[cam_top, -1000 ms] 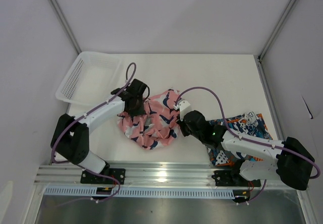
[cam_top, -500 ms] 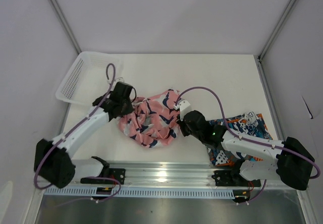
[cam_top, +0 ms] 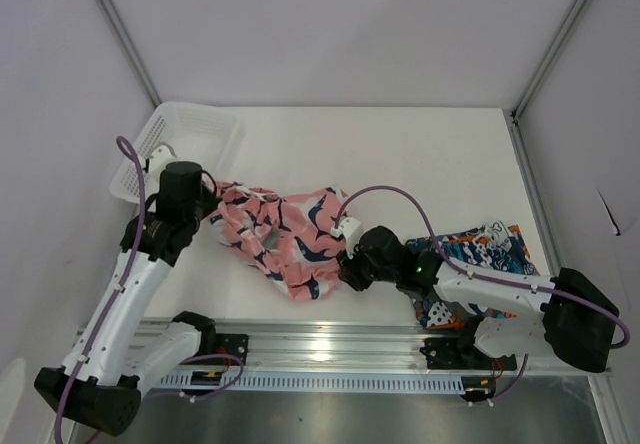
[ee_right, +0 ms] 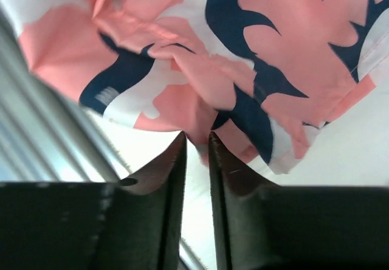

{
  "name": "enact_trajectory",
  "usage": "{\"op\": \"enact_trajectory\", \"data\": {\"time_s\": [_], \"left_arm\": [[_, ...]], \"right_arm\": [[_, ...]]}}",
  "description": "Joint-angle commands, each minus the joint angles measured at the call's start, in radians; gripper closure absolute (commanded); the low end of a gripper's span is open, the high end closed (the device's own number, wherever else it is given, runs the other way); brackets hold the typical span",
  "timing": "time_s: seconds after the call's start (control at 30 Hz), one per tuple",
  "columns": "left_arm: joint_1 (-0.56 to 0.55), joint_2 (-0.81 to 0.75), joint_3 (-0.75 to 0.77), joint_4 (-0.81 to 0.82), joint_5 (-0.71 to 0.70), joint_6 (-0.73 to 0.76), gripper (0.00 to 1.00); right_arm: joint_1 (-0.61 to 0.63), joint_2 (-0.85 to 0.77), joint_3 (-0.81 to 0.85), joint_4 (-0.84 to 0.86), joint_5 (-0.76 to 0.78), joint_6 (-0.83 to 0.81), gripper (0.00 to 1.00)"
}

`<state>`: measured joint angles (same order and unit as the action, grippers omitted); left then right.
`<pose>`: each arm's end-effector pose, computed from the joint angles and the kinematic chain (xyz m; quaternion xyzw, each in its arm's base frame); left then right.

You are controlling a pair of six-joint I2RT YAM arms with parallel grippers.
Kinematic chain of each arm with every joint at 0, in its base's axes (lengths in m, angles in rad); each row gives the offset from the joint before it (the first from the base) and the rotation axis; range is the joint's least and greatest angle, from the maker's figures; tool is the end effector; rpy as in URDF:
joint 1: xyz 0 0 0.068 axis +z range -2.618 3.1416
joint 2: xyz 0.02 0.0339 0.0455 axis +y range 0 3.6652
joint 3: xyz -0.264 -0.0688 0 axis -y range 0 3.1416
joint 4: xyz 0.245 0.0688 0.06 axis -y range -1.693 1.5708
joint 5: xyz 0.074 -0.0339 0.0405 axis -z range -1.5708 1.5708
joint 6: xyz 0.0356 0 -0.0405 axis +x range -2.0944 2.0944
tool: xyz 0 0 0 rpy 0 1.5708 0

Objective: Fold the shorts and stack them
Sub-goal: Flatten the shorts out

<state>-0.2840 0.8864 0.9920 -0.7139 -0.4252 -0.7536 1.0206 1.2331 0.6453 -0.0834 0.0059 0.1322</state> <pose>0.1747 -0.0357 0.3427 -0.2966 0.8200 -0.0619 0.4857 0.1338 0.2177 0.2085 -0.3858 0.8137 0.2347 0.3660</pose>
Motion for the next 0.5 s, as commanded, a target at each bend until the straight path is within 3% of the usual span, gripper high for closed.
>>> {"op": "enact_trajectory", "data": {"time_s": [0.0, 0.03, 0.13, 0.47], "left_arm": [[0.04, 0.014, 0.114, -0.005, -0.035, -0.007, 1.0], [0.052, 0.019, 0.126, -0.009, -0.03, -0.007, 1.0], [0.1, 0.039, 0.183, 0.001, 0.008, 0.002, 1.0], [0.129, 0.117, 0.309, 0.004, 0.039, -0.012, 1.0]], "right_arm": [[0.01, -0.037, 0.008, 0.007, -0.188, -0.009, 0.7], [0.015, -0.052, 0.005, 0.005, -0.204, -0.011, 0.6], [0.019, -0.072, -0.012, 0.016, -0.228, 0.003, 0.43], [0.021, -0.052, -0.067, 0.074, -0.237, 0.119, 0.42]]}}
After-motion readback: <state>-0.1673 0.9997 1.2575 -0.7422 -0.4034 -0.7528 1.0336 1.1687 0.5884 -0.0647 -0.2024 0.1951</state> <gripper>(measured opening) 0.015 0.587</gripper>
